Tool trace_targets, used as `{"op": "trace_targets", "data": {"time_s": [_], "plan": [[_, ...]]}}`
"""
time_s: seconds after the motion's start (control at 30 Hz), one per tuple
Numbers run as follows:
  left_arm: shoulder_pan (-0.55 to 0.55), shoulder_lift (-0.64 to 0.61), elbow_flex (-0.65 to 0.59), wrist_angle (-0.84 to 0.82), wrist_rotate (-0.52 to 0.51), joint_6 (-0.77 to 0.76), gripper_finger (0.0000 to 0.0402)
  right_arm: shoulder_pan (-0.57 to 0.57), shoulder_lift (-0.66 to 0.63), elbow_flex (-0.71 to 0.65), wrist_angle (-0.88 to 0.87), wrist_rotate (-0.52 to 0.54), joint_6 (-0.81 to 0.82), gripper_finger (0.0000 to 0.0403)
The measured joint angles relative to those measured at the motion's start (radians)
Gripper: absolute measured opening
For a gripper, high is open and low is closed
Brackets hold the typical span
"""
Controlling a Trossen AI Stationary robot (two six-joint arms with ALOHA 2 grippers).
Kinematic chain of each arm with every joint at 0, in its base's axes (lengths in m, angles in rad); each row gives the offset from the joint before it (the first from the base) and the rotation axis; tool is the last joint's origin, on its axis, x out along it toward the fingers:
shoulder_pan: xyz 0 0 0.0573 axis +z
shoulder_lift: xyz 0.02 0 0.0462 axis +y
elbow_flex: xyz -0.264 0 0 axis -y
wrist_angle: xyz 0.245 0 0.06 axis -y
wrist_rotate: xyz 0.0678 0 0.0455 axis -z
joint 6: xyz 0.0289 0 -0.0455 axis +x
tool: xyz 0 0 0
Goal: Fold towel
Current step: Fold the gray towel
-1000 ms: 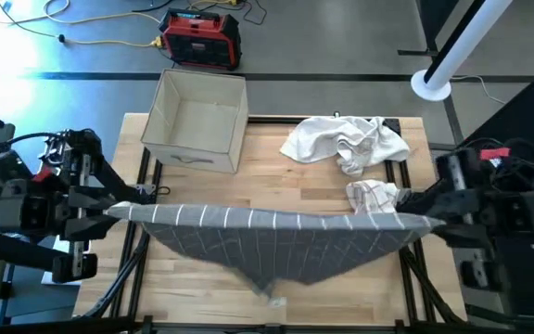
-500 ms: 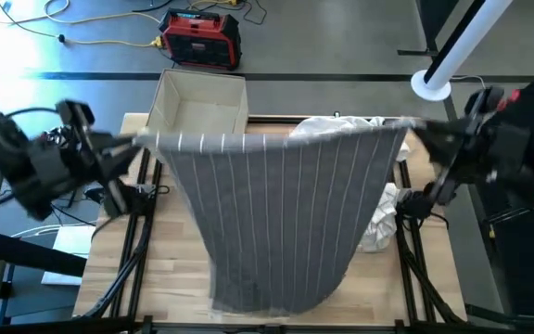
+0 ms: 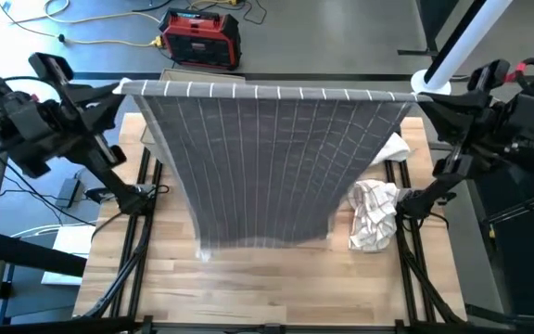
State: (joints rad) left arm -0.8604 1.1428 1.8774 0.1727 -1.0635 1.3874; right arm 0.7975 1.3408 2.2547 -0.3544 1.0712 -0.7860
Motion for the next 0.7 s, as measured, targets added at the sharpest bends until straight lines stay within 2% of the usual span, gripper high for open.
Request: {"op": "trace_targets", "data": {"time_s": [0.13, 0.23, 0.3, 0.4, 0.57, 0.7], "plan": [[0.000, -0.043, 0.000, -0.165, 0.110, -0.152, 0.0001, 0.000, -0.001, 0.000, -0.015, -0.027, 0.035, 0.0000], [0.000, -0.051, 0.002, -0.330, 0.236, -0.343, 0.0000, 0.000, -0.001, 0.000, -0.081, -0.089, 0.136, 0.0000], [0.000, -0.051, 0.003, -0.453, 0.362, -0.510, 0.0000, -0.002, 0.004, 0.001, -0.123, -0.124, 0.203, 0.0000], [0.008, -0.037, 0.003, -0.597, 0.560, -0.663, 0.0000, -0.002, 0.025, 0.002, -0.181, -0.192, 0.324, 0.0000], [0.040, 0.068, 0.006, -0.620, 0.809, -0.783, 0.0000, -0.002, 0.088, 0.003, -0.211, -0.322, 0.469, 0.0000], [0.068, 0.167, 0.002, -0.615, 0.848, -0.814, 0.0000, 0.011, 0.150, 0.002, -0.199, -0.433, 0.535, 0.0000]]}}
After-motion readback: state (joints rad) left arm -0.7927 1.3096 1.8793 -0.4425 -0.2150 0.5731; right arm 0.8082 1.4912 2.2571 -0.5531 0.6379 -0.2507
